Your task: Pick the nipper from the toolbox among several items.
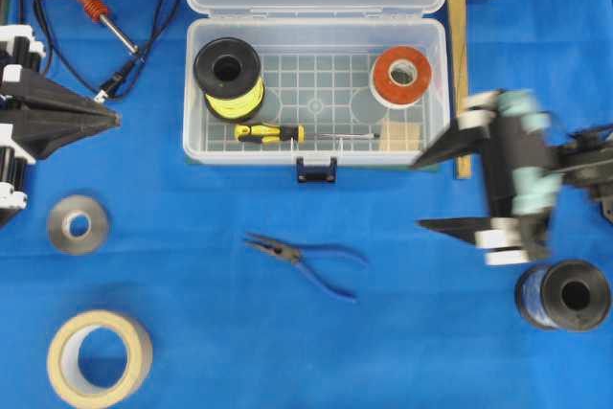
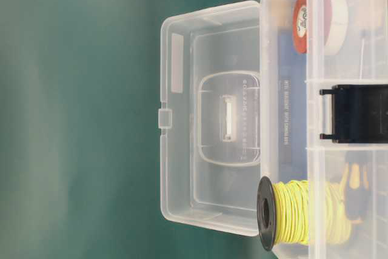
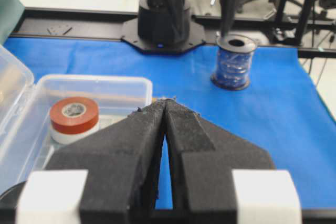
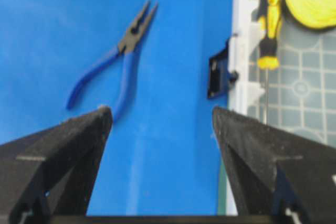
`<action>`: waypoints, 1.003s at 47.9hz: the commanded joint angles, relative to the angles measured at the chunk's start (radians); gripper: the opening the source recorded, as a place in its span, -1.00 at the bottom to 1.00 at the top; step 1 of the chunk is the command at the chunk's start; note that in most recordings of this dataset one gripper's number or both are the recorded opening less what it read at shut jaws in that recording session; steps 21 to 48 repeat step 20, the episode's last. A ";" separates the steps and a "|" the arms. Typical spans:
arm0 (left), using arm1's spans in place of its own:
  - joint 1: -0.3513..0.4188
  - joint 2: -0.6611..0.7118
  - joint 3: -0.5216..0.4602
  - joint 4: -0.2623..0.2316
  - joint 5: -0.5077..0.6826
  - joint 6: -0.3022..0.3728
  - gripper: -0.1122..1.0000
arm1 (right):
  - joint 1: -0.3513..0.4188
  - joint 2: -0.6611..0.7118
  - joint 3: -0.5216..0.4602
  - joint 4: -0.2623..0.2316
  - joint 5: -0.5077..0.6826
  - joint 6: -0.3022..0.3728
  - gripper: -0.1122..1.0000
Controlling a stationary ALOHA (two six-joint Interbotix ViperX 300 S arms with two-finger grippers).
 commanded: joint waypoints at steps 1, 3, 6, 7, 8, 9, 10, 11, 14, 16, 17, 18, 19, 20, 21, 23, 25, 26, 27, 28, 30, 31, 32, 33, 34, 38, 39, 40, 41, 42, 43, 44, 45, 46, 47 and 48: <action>0.002 0.005 -0.011 -0.002 -0.005 -0.002 -0.80 | -0.012 -0.117 0.077 -0.002 -0.063 0.002 0.60; 0.002 0.005 -0.011 -0.002 -0.005 -0.002 -0.80 | -0.021 -0.161 0.117 -0.002 -0.084 0.002 0.60; 0.002 0.005 -0.011 -0.002 -0.005 -0.002 -0.80 | -0.040 -0.227 0.175 -0.002 -0.112 0.002 0.60; 0.002 0.006 -0.011 0.000 -0.006 -0.002 -0.80 | -0.046 -0.249 0.195 -0.002 -0.118 0.002 0.60; 0.002 0.006 -0.011 -0.002 -0.006 -0.002 -0.80 | -0.052 -0.267 0.213 -0.002 -0.126 0.002 0.60; 0.002 0.006 -0.011 0.000 -0.006 -0.002 -0.80 | -0.060 -0.287 0.230 -0.002 -0.133 0.002 0.60; 0.002 0.006 -0.011 -0.002 -0.006 -0.002 -0.80 | -0.067 -0.304 0.247 0.000 -0.143 0.002 0.60; 0.002 0.006 -0.011 -0.002 -0.006 -0.002 -0.80 | -0.074 -0.321 0.264 0.000 -0.149 0.002 0.60; 0.002 0.005 -0.011 -0.002 -0.006 -0.002 -0.80 | -0.098 -0.367 0.313 0.002 -0.172 0.003 0.60; 0.002 0.005 -0.011 -0.002 -0.009 -0.002 -0.80 | -0.112 -0.396 0.341 0.003 -0.187 0.003 0.60; 0.002 0.005 -0.011 -0.002 -0.011 -0.003 -0.80 | -0.121 -0.407 0.354 0.003 -0.195 0.003 0.60; 0.002 0.005 -0.011 -0.002 -0.011 -0.003 -0.80 | -0.132 -0.420 0.374 0.006 -0.206 0.003 0.60; 0.002 0.005 -0.011 -0.002 -0.011 -0.003 -0.80 | -0.140 -0.430 0.387 0.008 -0.212 0.003 0.60; 0.002 0.005 -0.011 -0.002 -0.011 -0.003 -0.80 | -0.146 -0.437 0.397 0.011 -0.219 0.003 0.60; 0.002 0.005 -0.011 -0.002 -0.011 -0.003 -0.80 | -0.146 -0.437 0.397 0.011 -0.219 0.003 0.60; 0.002 0.005 -0.011 -0.002 -0.011 -0.003 -0.80 | -0.146 -0.437 0.397 0.011 -0.219 0.003 0.60; 0.002 0.005 -0.011 -0.002 -0.011 -0.003 -0.80 | -0.146 -0.437 0.397 0.011 -0.219 0.003 0.60; 0.002 0.005 -0.011 -0.002 -0.011 -0.003 -0.80 | -0.146 -0.437 0.397 0.011 -0.219 0.003 0.60; 0.002 0.005 -0.011 -0.002 -0.011 -0.003 -0.80 | -0.146 -0.437 0.397 0.011 -0.219 0.003 0.60; 0.002 0.005 -0.011 -0.002 -0.011 -0.003 -0.80 | -0.146 -0.437 0.397 0.011 -0.219 0.003 0.60; 0.002 0.005 -0.011 -0.002 -0.011 -0.003 -0.80 | -0.146 -0.437 0.397 0.011 -0.219 0.003 0.60; 0.002 0.005 -0.011 -0.002 -0.011 -0.003 -0.80 | -0.146 -0.437 0.397 0.011 -0.219 0.003 0.60; 0.002 0.005 -0.011 -0.002 -0.011 -0.003 -0.80 | -0.146 -0.437 0.397 0.011 -0.219 0.003 0.60; 0.002 0.005 -0.011 -0.002 -0.011 -0.003 -0.80 | -0.146 -0.437 0.397 0.011 -0.219 0.003 0.60; 0.002 0.005 -0.011 -0.002 -0.011 -0.003 -0.80 | -0.146 -0.437 0.397 0.011 -0.219 0.003 0.60; 0.002 0.005 -0.011 -0.002 -0.011 -0.003 -0.80 | -0.146 -0.437 0.397 0.011 -0.219 0.003 0.60; 0.002 0.005 -0.011 -0.002 -0.011 -0.003 -0.80 | -0.146 -0.437 0.397 0.011 -0.219 0.003 0.60; 0.002 0.005 -0.011 -0.002 -0.011 -0.003 -0.80 | -0.146 -0.437 0.397 0.011 -0.219 0.003 0.60; 0.002 0.005 -0.011 -0.002 -0.011 -0.003 -0.80 | -0.146 -0.437 0.397 0.011 -0.219 0.003 0.60; 0.002 0.005 -0.011 -0.002 -0.011 -0.003 -0.80 | -0.146 -0.437 0.397 0.011 -0.219 0.003 0.60; 0.002 0.005 -0.011 -0.002 -0.011 -0.003 -0.80 | -0.146 -0.437 0.397 0.011 -0.219 0.003 0.60; 0.002 0.005 -0.011 -0.002 -0.011 -0.003 -0.80 | -0.146 -0.437 0.397 0.011 -0.219 0.003 0.60; 0.002 0.005 -0.011 -0.002 -0.011 -0.003 -0.80 | -0.146 -0.437 0.397 0.011 -0.219 0.003 0.60; 0.002 0.005 -0.011 -0.002 -0.011 -0.003 -0.80 | -0.146 -0.437 0.397 0.011 -0.219 0.003 0.60; 0.002 0.005 -0.011 -0.002 -0.011 -0.003 -0.80 | -0.146 -0.437 0.397 0.011 -0.219 0.003 0.60; 0.002 0.005 -0.011 -0.002 -0.011 -0.003 -0.80 | -0.146 -0.437 0.397 0.011 -0.219 0.003 0.60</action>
